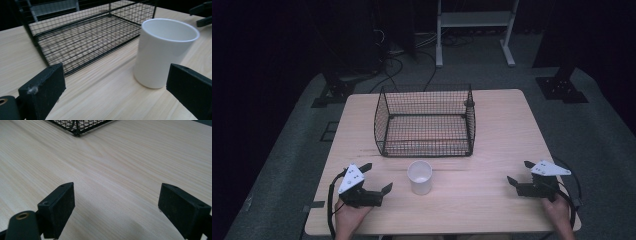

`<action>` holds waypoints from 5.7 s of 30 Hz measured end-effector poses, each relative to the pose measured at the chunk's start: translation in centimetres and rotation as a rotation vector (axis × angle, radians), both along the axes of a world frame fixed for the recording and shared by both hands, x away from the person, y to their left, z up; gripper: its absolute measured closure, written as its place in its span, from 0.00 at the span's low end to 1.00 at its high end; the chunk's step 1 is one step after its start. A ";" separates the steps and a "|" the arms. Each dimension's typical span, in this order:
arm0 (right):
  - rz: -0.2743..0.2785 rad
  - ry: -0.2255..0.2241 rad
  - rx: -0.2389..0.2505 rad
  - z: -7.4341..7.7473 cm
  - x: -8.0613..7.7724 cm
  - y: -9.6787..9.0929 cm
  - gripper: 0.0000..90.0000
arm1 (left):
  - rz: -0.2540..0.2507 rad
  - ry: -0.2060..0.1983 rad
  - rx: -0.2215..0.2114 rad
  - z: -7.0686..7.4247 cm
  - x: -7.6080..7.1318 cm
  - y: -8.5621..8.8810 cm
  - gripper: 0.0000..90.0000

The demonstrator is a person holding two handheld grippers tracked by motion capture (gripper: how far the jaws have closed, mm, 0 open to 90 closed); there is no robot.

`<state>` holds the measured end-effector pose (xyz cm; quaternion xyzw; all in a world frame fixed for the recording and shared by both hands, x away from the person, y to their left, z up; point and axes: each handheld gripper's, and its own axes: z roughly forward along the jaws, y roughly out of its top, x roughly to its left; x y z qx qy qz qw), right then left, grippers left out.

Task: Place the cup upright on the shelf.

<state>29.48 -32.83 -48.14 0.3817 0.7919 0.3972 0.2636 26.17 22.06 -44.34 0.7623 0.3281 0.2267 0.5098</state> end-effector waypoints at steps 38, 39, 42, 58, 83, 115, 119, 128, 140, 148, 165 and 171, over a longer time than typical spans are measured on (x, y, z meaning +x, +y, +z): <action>-0.001 -0.003 -0.009 0.0 0.0 0.1 0.15 | -0.247 0.056 0.119 0.3 0.4 -5.6 0.02; -0.001 -0.003 -0.009 0.0 0.0 0.1 0.15 | -0.255 0.061 0.126 0.4 0.5 -5.8 0.02; -0.001 -0.003 -0.010 0.0 0.0 0.1 0.15 | -0.267 0.068 0.132 0.4 1.0 -6.3 0.02; 0.002 -0.003 -0.016 0.0 0.0 0.2 0.15 | -0.315 0.121 0.199 -0.1 3.3 -8.9 0.02; 0.001 -0.006 -0.014 0.0 0.0 0.1 0.15 | -0.343 0.176 0.261 0.8 4.8 -10.3 0.23; -0.008 -0.008 0.009 0.0 0.0 -0.1 0.15 | -0.388 0.115 0.235 7.2 6.1 -10.7 0.23; -0.009 -0.009 0.012 0.0 -0.1 -0.1 0.15 | -0.394 0.106 0.236 7.7 6.4 -10.8 0.23; -0.012 -0.008 0.027 0.1 -0.1 -0.2 0.15 | -0.404 0.107 0.225 9.1 7.5 -11.3 0.23; -0.013 -0.012 0.033 0.1 -0.1 -0.3 0.15 | -0.392 0.099 0.240 11.8 9.3 -11.3 0.23; -0.020 -0.010 0.044 0.1 -0.1 -0.4 0.15 | -0.354 0.102 0.240 12.6 10.8 -10.7 0.23; -0.026 -0.012 0.054 0.1 -0.1 -0.6 0.15 | -0.342 0.111 0.248 14.3 13.6 -10.5 0.23; -0.029 -0.011 0.060 0.1 -0.1 -0.6 0.15 | -0.346 0.113 0.246 14.7 14.5 -10.6 0.23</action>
